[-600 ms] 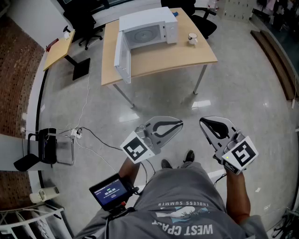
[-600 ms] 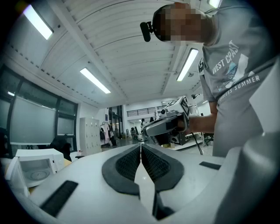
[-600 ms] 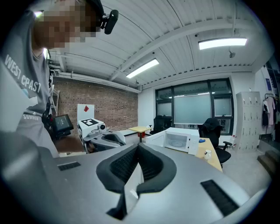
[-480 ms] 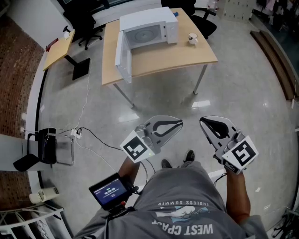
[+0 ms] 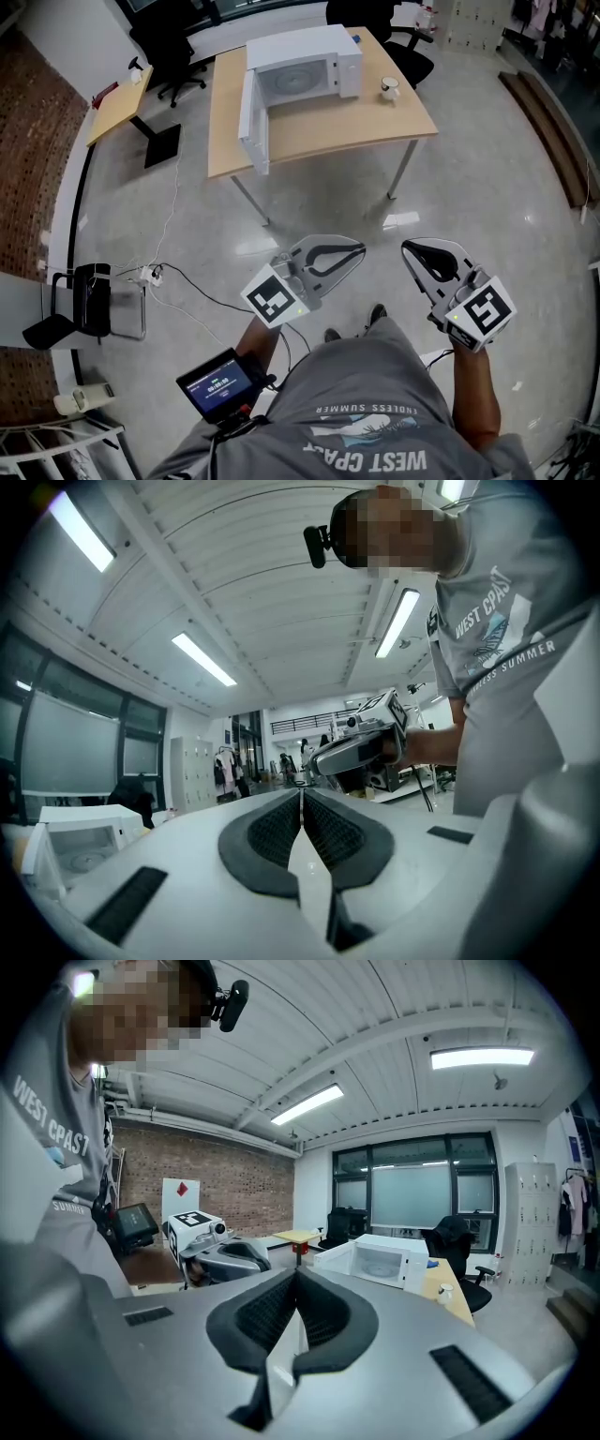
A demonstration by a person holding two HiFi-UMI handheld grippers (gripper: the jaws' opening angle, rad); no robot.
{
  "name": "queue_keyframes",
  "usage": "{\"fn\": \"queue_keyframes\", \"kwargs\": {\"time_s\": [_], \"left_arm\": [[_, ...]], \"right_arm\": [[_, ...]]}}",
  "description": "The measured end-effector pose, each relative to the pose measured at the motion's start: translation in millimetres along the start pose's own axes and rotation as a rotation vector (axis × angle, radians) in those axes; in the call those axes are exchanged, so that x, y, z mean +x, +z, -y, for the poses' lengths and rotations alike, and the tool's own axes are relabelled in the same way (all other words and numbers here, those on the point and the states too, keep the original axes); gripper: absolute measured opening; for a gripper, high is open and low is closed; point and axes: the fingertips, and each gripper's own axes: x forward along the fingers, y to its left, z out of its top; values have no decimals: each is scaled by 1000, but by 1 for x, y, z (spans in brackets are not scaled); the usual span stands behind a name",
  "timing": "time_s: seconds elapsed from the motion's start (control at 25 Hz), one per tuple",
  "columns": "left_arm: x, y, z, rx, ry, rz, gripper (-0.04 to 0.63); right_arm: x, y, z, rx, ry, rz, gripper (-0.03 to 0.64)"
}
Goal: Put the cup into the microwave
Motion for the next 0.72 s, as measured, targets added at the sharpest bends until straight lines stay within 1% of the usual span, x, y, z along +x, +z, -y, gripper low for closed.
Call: {"fn": "queue_keyframes", "kwargs": {"time_s": [0.12,0.28,0.52,0.72], "left_arm": [[-4,-4,-5,-2,-4,-3,26],[-3,-8,-24,-26,16,-13,26],[17,-21,-61,-45,53,-36,26],[53,-34,-103,-51,88,-55,28]], "right_arm": [[8,-3,3,18,-4,4,17],[23,-5,21,57,4,11,18],[46,-14,68,80,25,15,18],[67,-18,124,86,59,17,18]]}}
